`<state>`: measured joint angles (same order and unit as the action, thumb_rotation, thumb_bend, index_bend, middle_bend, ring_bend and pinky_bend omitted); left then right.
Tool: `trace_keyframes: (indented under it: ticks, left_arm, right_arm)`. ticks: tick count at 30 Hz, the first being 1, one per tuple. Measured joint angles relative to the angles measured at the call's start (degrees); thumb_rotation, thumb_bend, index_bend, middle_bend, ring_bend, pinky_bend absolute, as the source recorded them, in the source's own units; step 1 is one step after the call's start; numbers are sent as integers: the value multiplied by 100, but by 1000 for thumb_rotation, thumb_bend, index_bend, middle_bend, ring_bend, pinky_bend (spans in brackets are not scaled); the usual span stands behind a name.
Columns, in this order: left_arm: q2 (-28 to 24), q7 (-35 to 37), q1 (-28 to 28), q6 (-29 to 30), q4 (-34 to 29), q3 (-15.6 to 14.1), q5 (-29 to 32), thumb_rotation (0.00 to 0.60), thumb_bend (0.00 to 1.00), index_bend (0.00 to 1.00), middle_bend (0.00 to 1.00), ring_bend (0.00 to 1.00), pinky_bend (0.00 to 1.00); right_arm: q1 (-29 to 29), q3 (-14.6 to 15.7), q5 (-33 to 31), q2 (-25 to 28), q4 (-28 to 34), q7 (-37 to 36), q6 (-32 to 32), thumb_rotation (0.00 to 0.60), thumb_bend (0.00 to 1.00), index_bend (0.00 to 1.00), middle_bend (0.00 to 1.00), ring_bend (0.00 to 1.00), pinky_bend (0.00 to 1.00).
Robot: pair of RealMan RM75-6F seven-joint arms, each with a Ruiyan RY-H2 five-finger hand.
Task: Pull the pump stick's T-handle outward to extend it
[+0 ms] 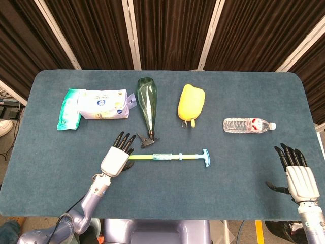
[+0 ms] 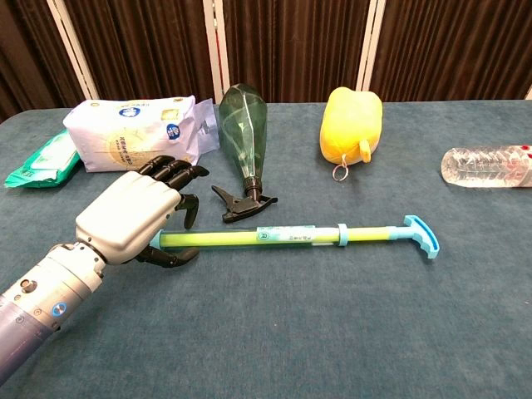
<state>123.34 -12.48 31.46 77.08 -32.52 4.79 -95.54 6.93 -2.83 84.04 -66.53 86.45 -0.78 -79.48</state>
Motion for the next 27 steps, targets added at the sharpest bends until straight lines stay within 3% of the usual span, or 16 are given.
trace_keyframes:
  ticks: [10, 14, 19, 27]
  left_arm:
    - [-5, -26, 73, -138, 35, -42, 178, 600, 282, 470, 73, 74, 76]
    - [9, 18, 96, -177, 82, -55, 232, 600, 303, 549, 77, 74, 76]
    - [18, 86, 102, -126, 114, -84, 260, 600, 426, 650, 105, 74, 76]
    - [-121, 168, 89, -34, -104, -163, 250, 600, 479, 710, 147, 74, 76]
  right_arm:
    - [5, -15, -82, -13, -6, 47, 63, 600, 69, 0, 0, 0, 0]
    - [9, -29, -113, -25, -20, 58, 75, 600, 70, 0, 0, 0, 0]
    - [17, -41, -140, -47, -48, 75, 97, 600, 75, 2, 0, 0, 0]
    - [132, -1, -26, -378, -272, 218, 212, 600, 191, 213, 0, 0, 0]
